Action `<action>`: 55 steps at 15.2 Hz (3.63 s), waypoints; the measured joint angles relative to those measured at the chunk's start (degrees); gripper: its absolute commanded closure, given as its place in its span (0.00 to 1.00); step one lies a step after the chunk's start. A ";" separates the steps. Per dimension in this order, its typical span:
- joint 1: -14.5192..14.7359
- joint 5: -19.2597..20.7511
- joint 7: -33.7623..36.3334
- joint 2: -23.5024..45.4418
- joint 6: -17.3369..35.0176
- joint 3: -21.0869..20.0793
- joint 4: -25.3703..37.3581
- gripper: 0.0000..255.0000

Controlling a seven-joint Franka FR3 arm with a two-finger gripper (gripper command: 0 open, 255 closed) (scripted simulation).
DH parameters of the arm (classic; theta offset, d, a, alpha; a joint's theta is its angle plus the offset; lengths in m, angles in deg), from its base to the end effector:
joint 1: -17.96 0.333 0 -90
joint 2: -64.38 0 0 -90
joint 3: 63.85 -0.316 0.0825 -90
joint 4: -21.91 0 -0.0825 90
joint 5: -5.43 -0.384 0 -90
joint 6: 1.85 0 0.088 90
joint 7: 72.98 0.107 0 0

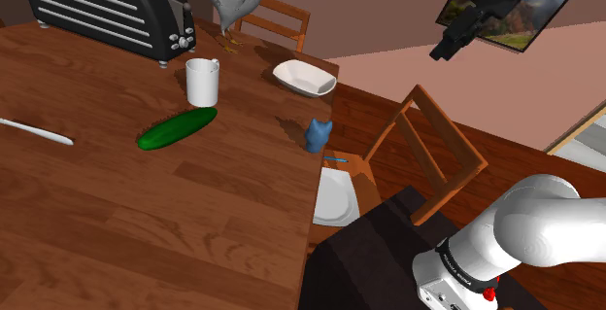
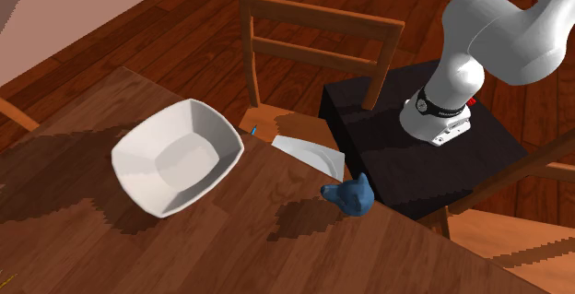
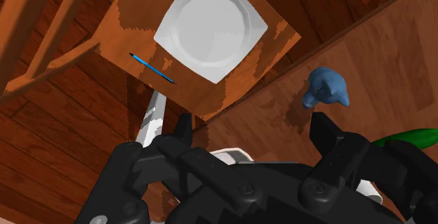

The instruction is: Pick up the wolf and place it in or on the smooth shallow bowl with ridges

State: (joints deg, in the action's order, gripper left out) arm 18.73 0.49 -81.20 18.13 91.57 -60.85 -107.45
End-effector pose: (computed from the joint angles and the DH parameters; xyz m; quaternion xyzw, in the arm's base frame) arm 0.3059 -0.0102 0.6498 -0.9923 -0.0595 -0.0943 0.0542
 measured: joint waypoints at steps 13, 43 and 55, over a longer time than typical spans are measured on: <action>-2.06 -5.14 25.81 8.09 10.49 -17.22 -5.47 0.00; -6.87 -1.62 56.17 33.12 27.70 -34.89 -3.17 1.00; -6.72 -2.27 55.60 31.29 23.69 -34.26 -0.82 1.00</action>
State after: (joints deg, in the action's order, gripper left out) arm 12.01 -1.78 -25.60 49.42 115.26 -95.12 -108.26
